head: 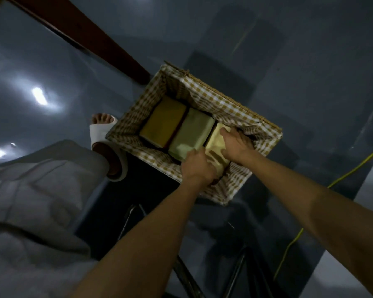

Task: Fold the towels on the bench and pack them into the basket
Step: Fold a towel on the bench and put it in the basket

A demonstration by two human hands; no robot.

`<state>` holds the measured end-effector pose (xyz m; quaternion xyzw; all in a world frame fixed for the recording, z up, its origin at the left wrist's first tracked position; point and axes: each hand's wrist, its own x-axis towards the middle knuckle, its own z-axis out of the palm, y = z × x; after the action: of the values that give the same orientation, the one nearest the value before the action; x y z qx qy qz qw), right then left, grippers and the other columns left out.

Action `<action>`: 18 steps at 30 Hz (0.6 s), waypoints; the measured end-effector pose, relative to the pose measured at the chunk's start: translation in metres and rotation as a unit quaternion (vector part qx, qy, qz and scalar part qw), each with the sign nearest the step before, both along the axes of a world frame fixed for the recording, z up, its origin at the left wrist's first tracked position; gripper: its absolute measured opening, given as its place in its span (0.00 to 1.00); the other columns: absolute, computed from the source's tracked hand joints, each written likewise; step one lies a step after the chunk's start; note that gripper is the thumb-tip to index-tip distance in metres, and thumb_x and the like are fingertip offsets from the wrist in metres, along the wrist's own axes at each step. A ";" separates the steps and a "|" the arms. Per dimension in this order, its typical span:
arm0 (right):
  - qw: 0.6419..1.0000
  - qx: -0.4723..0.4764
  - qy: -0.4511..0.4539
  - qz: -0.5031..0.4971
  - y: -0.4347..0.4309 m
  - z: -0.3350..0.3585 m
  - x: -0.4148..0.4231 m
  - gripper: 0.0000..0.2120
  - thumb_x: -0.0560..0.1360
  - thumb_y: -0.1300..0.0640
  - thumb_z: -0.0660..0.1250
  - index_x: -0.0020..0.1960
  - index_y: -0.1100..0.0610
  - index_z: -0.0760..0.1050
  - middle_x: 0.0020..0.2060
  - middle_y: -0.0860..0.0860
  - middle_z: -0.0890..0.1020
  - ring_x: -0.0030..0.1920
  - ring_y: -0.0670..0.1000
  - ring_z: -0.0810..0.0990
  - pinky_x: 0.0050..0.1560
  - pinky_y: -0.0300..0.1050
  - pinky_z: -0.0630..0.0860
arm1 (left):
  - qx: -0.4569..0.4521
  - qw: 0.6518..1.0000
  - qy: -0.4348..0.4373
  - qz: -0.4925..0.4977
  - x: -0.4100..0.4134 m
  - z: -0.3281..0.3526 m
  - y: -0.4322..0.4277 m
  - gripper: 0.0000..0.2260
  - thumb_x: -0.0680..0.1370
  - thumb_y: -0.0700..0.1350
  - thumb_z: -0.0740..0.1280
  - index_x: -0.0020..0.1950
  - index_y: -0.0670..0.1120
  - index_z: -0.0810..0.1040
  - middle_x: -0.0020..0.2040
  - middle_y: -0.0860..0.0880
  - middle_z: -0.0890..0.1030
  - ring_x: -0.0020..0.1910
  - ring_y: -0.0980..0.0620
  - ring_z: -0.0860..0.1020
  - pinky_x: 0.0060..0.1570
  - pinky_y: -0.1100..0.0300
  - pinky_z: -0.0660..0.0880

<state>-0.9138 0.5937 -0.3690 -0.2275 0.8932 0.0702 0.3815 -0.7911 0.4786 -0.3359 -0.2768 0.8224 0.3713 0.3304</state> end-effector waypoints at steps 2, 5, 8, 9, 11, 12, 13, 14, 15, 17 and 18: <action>0.999 -0.032 0.025 0.009 -0.003 0.010 0.001 0.30 0.75 0.49 0.72 0.71 0.56 0.64 0.69 0.61 0.71 0.64 0.64 0.74 0.57 0.55 0.76 | 0.004 0.999 0.024 0.024 0.002 0.010 -0.017 0.26 0.80 0.48 0.64 0.77 0.45 0.66 0.73 0.41 0.69 0.69 0.37 0.72 0.66 0.45 0.72; 0.997 -0.075 0.010 0.030 -0.014 0.030 0.002 0.34 0.76 0.43 0.71 0.75 0.55 0.62 0.69 0.61 0.71 0.63 0.65 0.75 0.56 0.56 0.78 | -0.055 0.996 0.049 -0.043 0.003 0.023 -0.051 0.28 0.81 0.54 0.64 0.79 0.48 0.63 0.75 0.43 0.69 0.72 0.41 0.70 0.69 0.45 0.69; 0.993 -0.106 0.001 0.057 -0.037 0.052 0.004 0.35 0.76 0.42 0.69 0.76 0.54 0.60 0.66 0.60 0.73 0.63 0.63 0.75 0.58 0.56 0.77 | -0.100 0.989 0.068 -0.084 0.007 0.048 -0.094 0.30 0.81 0.59 0.63 0.81 0.52 0.61 0.77 0.47 0.68 0.75 0.43 0.67 0.71 0.43 0.65; 0.991 -0.115 0.001 0.064 -0.047 0.060 0.005 0.34 0.77 0.42 0.69 0.76 0.54 0.60 0.65 0.59 0.74 0.63 0.62 0.75 0.58 0.56 0.76 | -0.109 0.987 0.074 -0.090 0.010 0.057 -0.108 0.30 0.81 0.59 0.63 0.81 0.53 0.61 0.77 0.46 0.68 0.74 0.42 0.67 0.72 0.43 0.64; 0.987 -0.134 0.009 0.084 -0.071 0.079 0.007 0.31 0.77 0.42 0.68 0.73 0.54 0.62 0.62 0.57 0.74 0.62 0.61 0.75 0.57 0.56 0.76 | -0.126 0.984 0.087 -0.092 0.016 0.075 -0.134 0.30 0.81 0.58 0.63 0.81 0.53 0.61 0.77 0.45 0.68 0.74 0.41 0.67 0.71 0.42 0.65; 0.985 -0.145 0.015 0.096 -0.085 0.089 0.008 0.30 0.77 0.42 0.68 0.72 0.53 0.63 0.62 0.56 0.74 0.61 0.60 0.75 0.56 0.56 0.76 | -0.133 0.982 0.097 -0.088 0.019 0.084 -0.146 0.29 0.81 0.58 0.63 0.81 0.53 0.61 0.76 0.45 0.68 0.73 0.40 0.68 0.71 0.42 0.66; 0.982 -0.156 0.020 0.107 -0.099 0.099 0.009 0.29 0.78 0.42 0.68 0.72 0.53 0.63 0.61 0.55 0.74 0.61 0.60 0.75 0.56 0.55 0.75 | -0.139 0.981 0.108 -0.082 0.023 0.093 -0.157 0.29 0.80 0.58 0.63 0.80 0.53 0.62 0.76 0.45 0.69 0.73 0.40 0.69 0.70 0.42 0.67; 0.979 -0.167 0.023 0.119 -0.114 0.109 0.010 0.29 0.78 0.42 0.68 0.72 0.54 0.63 0.61 0.55 0.74 0.60 0.59 0.75 0.55 0.54 0.75 | -0.147 0.979 0.122 -0.076 0.026 0.104 -0.168 0.29 0.80 0.58 0.63 0.80 0.53 0.64 0.75 0.45 0.71 0.72 0.40 0.69 0.70 0.43 0.68; 0.976 -0.175 0.024 0.128 -0.128 0.119 0.011 0.28 0.78 0.42 0.68 0.71 0.54 0.64 0.58 0.55 0.75 0.58 0.59 0.76 0.54 0.53 0.75 | -0.157 0.976 0.134 -0.071 0.030 0.112 -0.180 0.28 0.79 0.58 0.63 0.79 0.53 0.65 0.73 0.45 0.72 0.71 0.40 0.70 0.69 0.43 0.68; 0.971 -0.190 0.028 0.142 -0.157 0.141 0.013 0.26 0.77 0.41 0.68 0.66 0.54 0.66 0.53 0.54 0.76 0.54 0.59 0.78 0.51 0.55 0.77 | -0.181 0.970 0.145 -0.066 0.038 0.133 -0.203 0.27 0.79 0.58 0.63 0.77 0.53 0.67 0.72 0.45 0.73 0.70 0.40 0.71 0.68 0.42 0.68; 0.967 -0.201 0.031 0.151 -0.171 0.152 0.014 0.25 0.76 0.40 0.69 0.65 0.54 0.66 0.51 0.54 0.77 0.53 0.60 0.79 0.51 0.56 0.78 | -0.189 0.969 0.147 -0.064 0.044 0.142 -0.215 0.26 0.80 0.59 0.62 0.77 0.53 0.66 0.72 0.45 0.73 0.70 0.40 0.71 0.67 0.41 0.69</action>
<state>-0.8994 0.4225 -0.2171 -0.4293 0.8558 -0.0471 0.2848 -0.7475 0.2640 -0.1934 -0.2235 0.9333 0.2233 0.1709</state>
